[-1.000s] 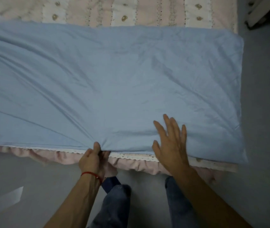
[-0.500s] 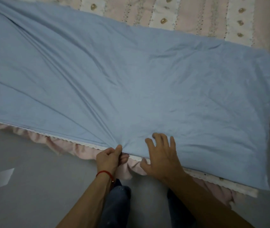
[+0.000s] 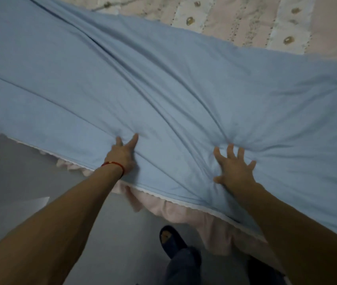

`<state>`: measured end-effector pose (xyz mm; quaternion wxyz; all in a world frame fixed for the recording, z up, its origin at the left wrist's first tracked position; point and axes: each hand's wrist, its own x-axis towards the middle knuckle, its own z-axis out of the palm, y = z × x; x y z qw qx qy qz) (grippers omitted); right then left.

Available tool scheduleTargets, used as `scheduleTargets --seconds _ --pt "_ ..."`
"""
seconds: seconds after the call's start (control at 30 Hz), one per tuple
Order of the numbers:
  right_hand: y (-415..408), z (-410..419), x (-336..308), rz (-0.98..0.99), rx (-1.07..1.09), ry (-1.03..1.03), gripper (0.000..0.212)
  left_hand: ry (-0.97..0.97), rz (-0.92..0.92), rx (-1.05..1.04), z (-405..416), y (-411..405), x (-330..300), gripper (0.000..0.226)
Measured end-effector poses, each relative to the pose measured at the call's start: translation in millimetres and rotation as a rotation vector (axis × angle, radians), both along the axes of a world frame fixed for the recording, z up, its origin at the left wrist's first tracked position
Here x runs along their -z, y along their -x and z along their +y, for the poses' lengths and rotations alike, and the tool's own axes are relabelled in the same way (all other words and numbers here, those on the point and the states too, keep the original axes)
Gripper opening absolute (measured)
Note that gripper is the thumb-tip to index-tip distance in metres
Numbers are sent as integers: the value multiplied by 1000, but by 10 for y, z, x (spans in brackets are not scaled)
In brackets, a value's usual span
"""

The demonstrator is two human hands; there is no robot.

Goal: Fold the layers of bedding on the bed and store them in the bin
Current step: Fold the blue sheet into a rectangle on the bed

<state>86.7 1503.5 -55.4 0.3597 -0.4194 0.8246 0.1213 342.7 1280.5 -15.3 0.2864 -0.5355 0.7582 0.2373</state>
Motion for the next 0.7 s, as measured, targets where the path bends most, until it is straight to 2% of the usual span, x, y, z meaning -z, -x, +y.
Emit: scheduleTargets --seconds 0.1,0.3,0.37,0.47,0.6,0.7 --pt "-44 -87 90 57 34 -79 103 -115 -106 127 -175 54 -21 94" --pt "-161 -90 121 169 28 -122 99 -292 -126 142 -396 92 154 91" --pt "-170 -99 102 179 1 -145 98 -291 -141 175 -442 94 178 91" --pt "-154 -73 194 177 7 -151 96 -267 -123 188 -473 136 150 90" --pt "-98 -57 228 153 25 -206 104 -396 -78 206 -526 34 144 99" --pt "-101 -117 103 171 57 -231 100 -421 54 158 -614 32 58 100"
